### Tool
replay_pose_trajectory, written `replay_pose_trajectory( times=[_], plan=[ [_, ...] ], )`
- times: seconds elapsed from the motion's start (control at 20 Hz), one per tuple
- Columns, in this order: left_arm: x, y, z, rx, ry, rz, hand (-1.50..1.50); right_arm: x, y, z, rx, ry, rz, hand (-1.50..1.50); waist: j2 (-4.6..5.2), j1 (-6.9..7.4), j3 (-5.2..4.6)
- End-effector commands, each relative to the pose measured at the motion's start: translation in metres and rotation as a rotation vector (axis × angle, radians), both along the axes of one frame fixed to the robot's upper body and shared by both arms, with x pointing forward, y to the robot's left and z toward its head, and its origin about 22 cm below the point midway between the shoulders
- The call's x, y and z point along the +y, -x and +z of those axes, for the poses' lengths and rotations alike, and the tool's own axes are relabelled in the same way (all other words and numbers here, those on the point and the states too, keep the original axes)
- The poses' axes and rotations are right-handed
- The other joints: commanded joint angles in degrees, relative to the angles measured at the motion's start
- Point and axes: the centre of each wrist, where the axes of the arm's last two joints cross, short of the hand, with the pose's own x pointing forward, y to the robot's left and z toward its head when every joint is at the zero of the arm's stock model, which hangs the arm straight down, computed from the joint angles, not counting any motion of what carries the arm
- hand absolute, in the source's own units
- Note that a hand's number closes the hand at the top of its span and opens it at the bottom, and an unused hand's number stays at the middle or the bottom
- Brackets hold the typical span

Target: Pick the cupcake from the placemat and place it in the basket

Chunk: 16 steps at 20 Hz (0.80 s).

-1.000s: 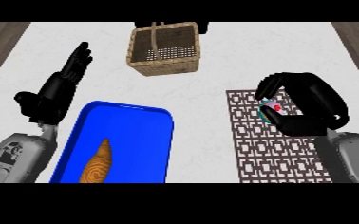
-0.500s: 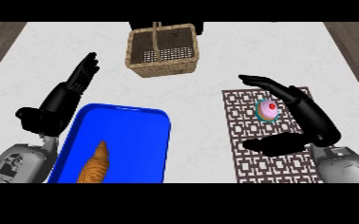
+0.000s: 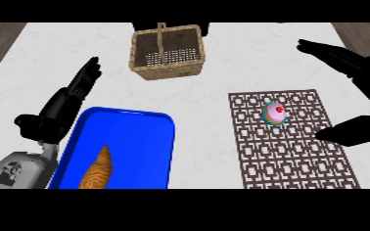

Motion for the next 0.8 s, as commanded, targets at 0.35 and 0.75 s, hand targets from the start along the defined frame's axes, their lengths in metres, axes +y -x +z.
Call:
replay_pose_trajectory(
  times=[0.35,0.75],
  plan=[
    [0.004,0.003,0.013,-0.003,0.014,-0.009,0.0,-0.013,0.01,0.078,0.308,0.261,0.06,-1.5,0.25,0.51,0.13],
    [-0.012,0.009,-0.004,-0.013,0.009,0.007,0.0,-0.057,0.029,0.091,0.286,0.22,0.038,-1.5,0.32,0.36,0.19]
  ],
)
